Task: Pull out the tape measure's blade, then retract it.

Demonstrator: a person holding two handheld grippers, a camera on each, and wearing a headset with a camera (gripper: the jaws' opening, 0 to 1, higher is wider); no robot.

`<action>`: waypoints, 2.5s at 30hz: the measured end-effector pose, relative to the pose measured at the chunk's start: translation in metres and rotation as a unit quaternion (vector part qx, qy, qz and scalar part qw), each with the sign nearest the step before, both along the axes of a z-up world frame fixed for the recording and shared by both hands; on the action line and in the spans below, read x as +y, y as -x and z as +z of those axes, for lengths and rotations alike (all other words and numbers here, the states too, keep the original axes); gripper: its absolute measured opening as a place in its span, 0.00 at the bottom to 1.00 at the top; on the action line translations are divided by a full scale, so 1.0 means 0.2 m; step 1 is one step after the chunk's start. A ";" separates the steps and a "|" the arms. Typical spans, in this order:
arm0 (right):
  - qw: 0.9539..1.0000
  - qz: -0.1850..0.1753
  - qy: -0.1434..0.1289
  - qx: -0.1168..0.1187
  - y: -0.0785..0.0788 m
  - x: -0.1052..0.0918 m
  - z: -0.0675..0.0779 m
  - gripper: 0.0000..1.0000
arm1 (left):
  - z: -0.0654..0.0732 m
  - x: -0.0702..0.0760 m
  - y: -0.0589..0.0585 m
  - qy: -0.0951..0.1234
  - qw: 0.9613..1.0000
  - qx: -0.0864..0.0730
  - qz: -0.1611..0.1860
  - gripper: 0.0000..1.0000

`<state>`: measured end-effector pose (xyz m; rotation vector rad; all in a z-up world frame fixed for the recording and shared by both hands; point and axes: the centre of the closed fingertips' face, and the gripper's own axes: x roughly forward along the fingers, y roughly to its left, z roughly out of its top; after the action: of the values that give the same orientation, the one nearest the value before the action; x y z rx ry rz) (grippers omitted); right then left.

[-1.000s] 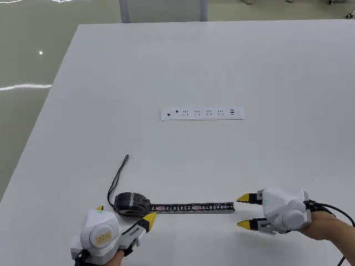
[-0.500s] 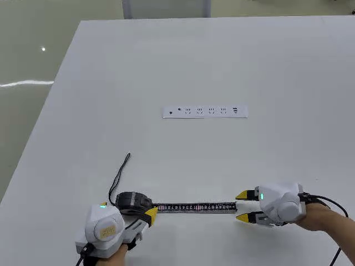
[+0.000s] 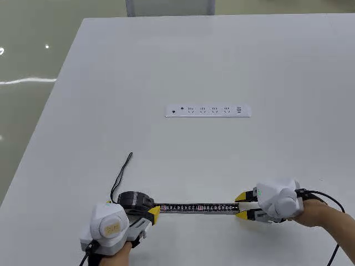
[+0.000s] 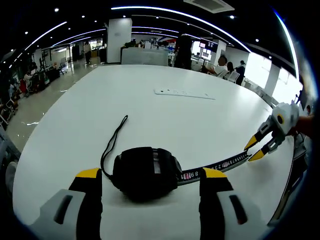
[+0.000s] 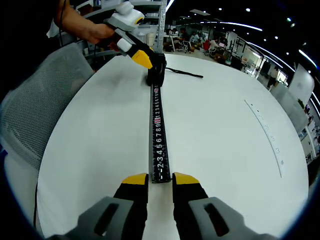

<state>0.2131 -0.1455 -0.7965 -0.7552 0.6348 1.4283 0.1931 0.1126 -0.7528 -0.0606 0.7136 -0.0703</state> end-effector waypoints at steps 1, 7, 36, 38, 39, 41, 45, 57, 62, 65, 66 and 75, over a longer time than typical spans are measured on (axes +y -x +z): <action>1.000 0.001 0.000 -0.001 0.00 0.00 0.00 0.18 | 0.00 0.00 0.00 0.000 1.000 0.000 0.001 0.76; 1.000 0.005 0.001 -0.001 0.01 0.00 0.00 0.15 | -0.06 0.01 -0.03 0.002 1.000 0.001 0.002 0.75; 0.999 0.042 0.027 -0.016 0.01 0.01 0.02 0.13 | -0.10 0.04 -0.06 0.014 0.998 0.005 0.054 0.70; 0.999 0.041 0.026 -0.016 0.01 0.00 0.03 0.13 | -0.11 0.05 -0.07 0.015 0.998 0.005 0.059 0.67; 0.999 0.041 0.026 -0.016 0.02 0.00 0.03 0.13 | -0.11 0.05 -0.06 0.015 0.998 0.005 0.065 0.65; 0.999 0.041 0.027 -0.018 0.02 0.00 0.03 0.13 | -0.11 0.07 -0.06 0.014 0.997 0.006 0.070 0.58; 0.999 0.042 0.027 -0.019 0.01 0.00 0.02 0.13 | -0.11 0.06 -0.06 0.021 0.997 0.007 0.073 0.58; 0.999 0.040 0.025 -0.019 0.02 0.00 0.01 0.13 | -0.06 0.04 -0.06 -0.031 0.997 -0.004 0.067 0.55; 0.999 0.040 0.021 -0.021 0.01 -0.01 0.01 0.13 | -0.07 0.03 -0.06 -0.047 0.997 0.002 0.061 0.55; 0.999 0.040 0.019 -0.023 0.00 -0.01 0.01 0.13 | -0.08 0.04 -0.06 -0.054 0.997 0.003 0.058 0.55; 0.999 0.040 0.019 -0.023 0.00 -0.01 0.01 0.13 | -0.08 0.04 -0.06 -0.055 0.997 0.004 0.058 0.55; 0.999 0.041 0.015 -0.030 -0.01 0.00 0.03 0.13 | -0.08 0.04 -0.06 -0.068 0.996 0.010 0.058 0.56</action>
<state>0.2145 -0.1458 -0.7907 -0.8530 0.5858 1.4684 0.2048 0.1201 -0.7697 0.0275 0.7310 0.0896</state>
